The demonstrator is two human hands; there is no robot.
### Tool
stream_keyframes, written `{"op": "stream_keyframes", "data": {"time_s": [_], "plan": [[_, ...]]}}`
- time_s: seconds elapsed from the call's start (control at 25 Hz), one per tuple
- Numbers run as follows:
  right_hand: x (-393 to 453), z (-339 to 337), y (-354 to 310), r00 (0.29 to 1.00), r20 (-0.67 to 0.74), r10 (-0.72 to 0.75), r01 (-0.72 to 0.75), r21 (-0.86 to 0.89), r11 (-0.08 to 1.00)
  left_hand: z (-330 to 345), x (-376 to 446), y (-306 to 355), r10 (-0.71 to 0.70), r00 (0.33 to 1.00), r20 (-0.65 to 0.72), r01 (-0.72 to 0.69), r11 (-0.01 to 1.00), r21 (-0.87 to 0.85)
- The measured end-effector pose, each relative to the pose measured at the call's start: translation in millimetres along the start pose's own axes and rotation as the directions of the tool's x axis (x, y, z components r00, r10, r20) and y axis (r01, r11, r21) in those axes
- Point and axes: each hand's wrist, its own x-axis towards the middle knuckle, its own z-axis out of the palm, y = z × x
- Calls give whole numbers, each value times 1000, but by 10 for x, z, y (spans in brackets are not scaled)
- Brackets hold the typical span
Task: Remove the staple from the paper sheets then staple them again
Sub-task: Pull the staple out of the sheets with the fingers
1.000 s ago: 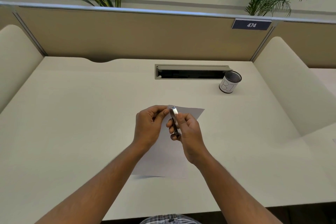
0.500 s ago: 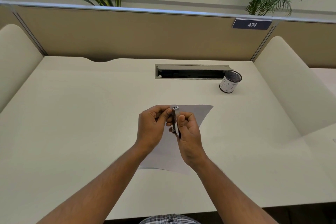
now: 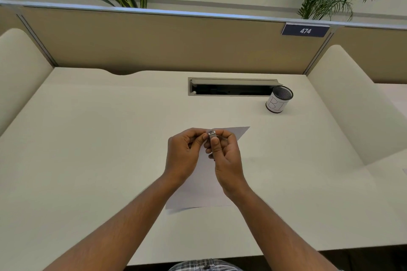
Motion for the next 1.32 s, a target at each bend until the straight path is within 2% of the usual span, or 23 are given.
{"op": "stream_keyframes", "data": {"time_s": [0.4, 0.68, 0.84, 1.32], "plan": [[5, -24, -35, 998, -22, -57, 57, -2, 998, 1, 6, 21, 14, 1000, -15, -14, 1000, 16], [36, -49, -27, 999, -26, -35, 34, -22, 999, 17, 5, -13, 131, 991, 27, -134, 975, 175], [42, -55, 8, 998, -32, -61, 60, -52, 997, 25, 13, -29, 141, 989, 34, -145, 971, 190], [59, -14, 61, 976, -93, -197, 179, -174, 968, 14, 128, 51, -25, 999, 45, 19, 991, 136]]}}
